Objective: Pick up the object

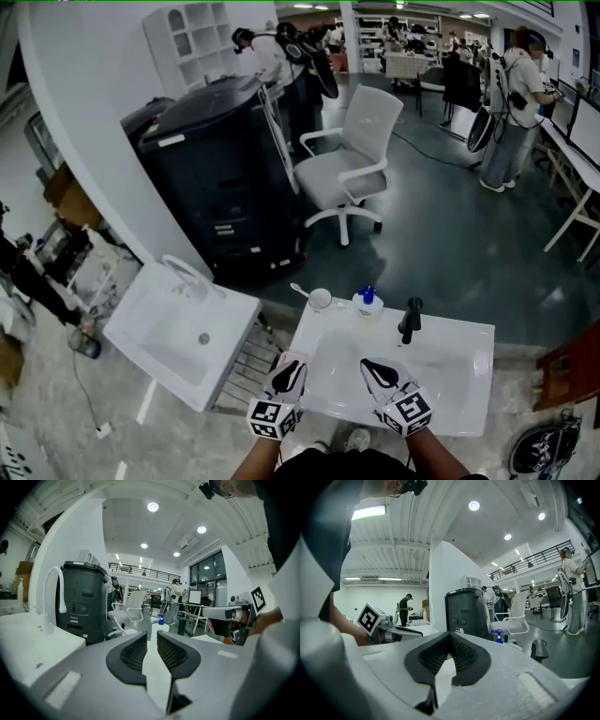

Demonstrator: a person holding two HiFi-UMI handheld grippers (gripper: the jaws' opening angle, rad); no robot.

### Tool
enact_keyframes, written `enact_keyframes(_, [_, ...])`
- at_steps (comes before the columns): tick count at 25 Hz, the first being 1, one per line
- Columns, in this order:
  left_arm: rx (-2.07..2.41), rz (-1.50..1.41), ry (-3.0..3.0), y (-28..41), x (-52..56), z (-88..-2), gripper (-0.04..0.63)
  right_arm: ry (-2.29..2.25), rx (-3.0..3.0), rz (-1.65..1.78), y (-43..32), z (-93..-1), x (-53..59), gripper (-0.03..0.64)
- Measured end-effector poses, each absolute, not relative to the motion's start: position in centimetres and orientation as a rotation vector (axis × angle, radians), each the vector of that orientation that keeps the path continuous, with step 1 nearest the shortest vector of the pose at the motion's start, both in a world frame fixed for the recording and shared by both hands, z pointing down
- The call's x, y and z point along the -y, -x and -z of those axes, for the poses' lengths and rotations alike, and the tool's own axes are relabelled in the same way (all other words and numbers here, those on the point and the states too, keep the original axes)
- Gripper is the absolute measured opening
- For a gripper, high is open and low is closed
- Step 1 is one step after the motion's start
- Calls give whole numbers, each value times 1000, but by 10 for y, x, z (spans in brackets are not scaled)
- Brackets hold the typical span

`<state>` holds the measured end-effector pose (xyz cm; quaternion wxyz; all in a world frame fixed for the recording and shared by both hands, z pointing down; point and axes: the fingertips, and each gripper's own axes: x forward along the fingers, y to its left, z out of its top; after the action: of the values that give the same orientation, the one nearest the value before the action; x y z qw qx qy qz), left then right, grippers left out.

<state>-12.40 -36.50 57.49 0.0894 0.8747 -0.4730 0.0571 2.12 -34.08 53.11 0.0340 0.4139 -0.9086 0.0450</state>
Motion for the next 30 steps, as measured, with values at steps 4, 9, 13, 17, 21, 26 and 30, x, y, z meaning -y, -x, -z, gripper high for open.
enact_keyframes(4, [1470, -248, -2499, 127, 372, -590, 251, -1227, 2811, -161, -17, -537, 350, 3])
enact_keyframes(9, [1494, -441, -2397, 138, 376, -633, 473, -1174, 2801, -219, -6, -551, 354, 3])
enact_keyframes(13, [1488, -602, -2326, 159, 383, -671, 508, -1184, 2800, -238, 5, -554, 366, 3])
enact_keyframes(17, [1443, -709, -2254, 174, 380, -707, 518, -1187, 2784, -263, 14, -558, 374, 3])
enact_keyframes(21, [1375, -787, -2211, 184, 376, -737, 523, -1175, 2768, -279, 26, -564, 380, 3])
enact_keyframes(26, [1306, -849, -2182, 185, 372, -761, 522, -1167, 2746, -307, 34, -571, 379, 3])
enact_keyframes(30, [1277, -883, -2173, 183, 373, -771, 506, -1173, 2718, -333, 33, -579, 375, 3])
